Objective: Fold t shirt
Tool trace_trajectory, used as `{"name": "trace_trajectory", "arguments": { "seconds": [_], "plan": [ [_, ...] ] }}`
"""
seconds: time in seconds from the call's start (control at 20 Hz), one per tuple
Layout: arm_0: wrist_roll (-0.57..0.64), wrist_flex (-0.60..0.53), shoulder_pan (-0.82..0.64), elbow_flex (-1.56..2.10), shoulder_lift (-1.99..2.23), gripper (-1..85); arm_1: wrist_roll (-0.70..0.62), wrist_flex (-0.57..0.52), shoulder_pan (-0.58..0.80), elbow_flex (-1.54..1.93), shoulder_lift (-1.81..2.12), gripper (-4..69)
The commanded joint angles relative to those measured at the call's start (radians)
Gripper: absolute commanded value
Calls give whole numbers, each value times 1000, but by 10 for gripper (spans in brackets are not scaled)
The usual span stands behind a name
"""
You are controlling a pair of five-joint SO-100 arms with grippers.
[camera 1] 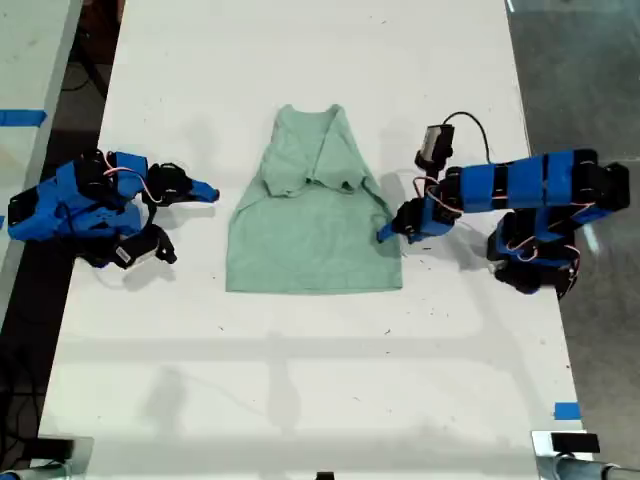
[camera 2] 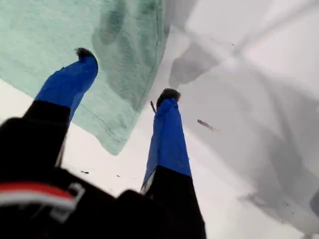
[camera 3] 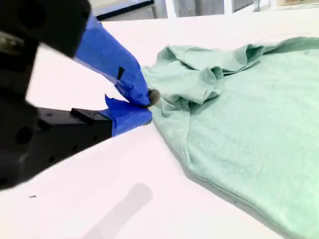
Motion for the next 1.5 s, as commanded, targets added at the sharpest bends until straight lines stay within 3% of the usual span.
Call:
{"name": "trace_trajectory", "arguments": {
  "seconds": [0.0, 0.25, 0.35, 0.5, 0.8, 0.95, 1.15, 1.45],
  "plan": [
    [-26, -3, 11, -20, 6, 1, -12, -55, -11, -83, -106, 228],
    [-26, -3, 11, -20, 6, 1, -6, -77, 3, -67, -135, 130],
    [-26, -3, 12, -20, 6, 1, -5, -89, 8, -54, -137, 8],
    [-26, -3, 12, -20, 6, 1, -6, -58, 9, -80, -133, 5],
    [-26, -3, 12, -20, 6, 1, -72, 311, 9, -445, -114, 5],
    [-26, -3, 11, -20, 6, 1, -126, 437, 8, -669, -149, 5],
    [-26, -3, 11, -20, 6, 1, -166, 451, -46, -917, -301, 5],
    [-26, -3, 12, -20, 6, 1, -256, 341, -123, -1302, -710, 4]
  ]
}}
